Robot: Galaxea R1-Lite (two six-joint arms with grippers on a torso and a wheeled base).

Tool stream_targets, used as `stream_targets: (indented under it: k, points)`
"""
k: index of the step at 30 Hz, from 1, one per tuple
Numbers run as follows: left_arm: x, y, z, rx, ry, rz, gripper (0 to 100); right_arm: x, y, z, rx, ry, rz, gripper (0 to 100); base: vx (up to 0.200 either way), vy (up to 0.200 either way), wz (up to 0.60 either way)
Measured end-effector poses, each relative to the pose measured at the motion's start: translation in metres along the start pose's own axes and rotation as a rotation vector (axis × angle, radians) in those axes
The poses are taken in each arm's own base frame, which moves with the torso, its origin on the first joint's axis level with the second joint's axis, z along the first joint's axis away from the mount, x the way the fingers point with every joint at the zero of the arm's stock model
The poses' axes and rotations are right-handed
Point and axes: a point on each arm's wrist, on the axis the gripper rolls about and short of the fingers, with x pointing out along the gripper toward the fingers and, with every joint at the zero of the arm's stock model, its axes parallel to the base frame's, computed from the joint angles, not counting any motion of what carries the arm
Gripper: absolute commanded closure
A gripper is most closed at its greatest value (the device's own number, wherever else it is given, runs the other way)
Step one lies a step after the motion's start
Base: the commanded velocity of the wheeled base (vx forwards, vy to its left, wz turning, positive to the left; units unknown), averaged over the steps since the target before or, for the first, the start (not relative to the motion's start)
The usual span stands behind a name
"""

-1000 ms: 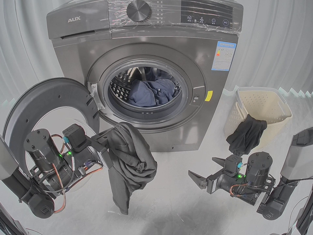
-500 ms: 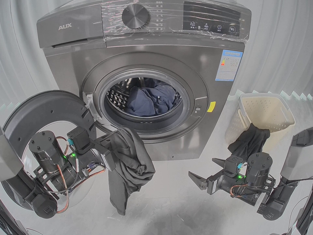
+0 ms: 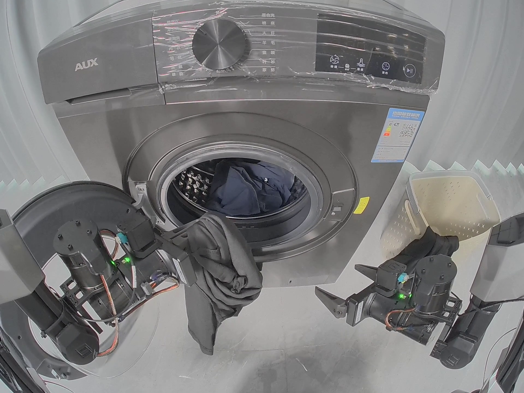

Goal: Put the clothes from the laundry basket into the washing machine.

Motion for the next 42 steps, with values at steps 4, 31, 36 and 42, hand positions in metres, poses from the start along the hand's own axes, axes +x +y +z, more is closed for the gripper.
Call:
stream_targets:
  k: [4, 31, 36, 42]
  points:
    - [0.0, 0.0, -0.001, -0.001, 0.005, 0.0, 100, 0.0, 0.0, 0.0, 0.0, -0.001, 0.0, 0, 0.2, 0.0, 0.0]
    - [0.023, -0.02, -0.013, 0.007, 0.018, -0.028, 100, -0.008, 0.006, 0.002, -0.005, -0.004, 0.024, 0, 0.037, 0.0, 0.0]
    - [0.038, -0.021, -0.03, 0.002, 0.058, -0.033, 100, -0.01, 0.006, 0.003, -0.006, -0.004, 0.026, 0, 0.0, 0.0, 0.0]
    - [0.067, -0.017, -0.045, -0.006, 0.052, -0.026, 100, -0.011, 0.007, 0.004, -0.007, -0.007, 0.028, 0, 0.0, 0.0, 0.0]
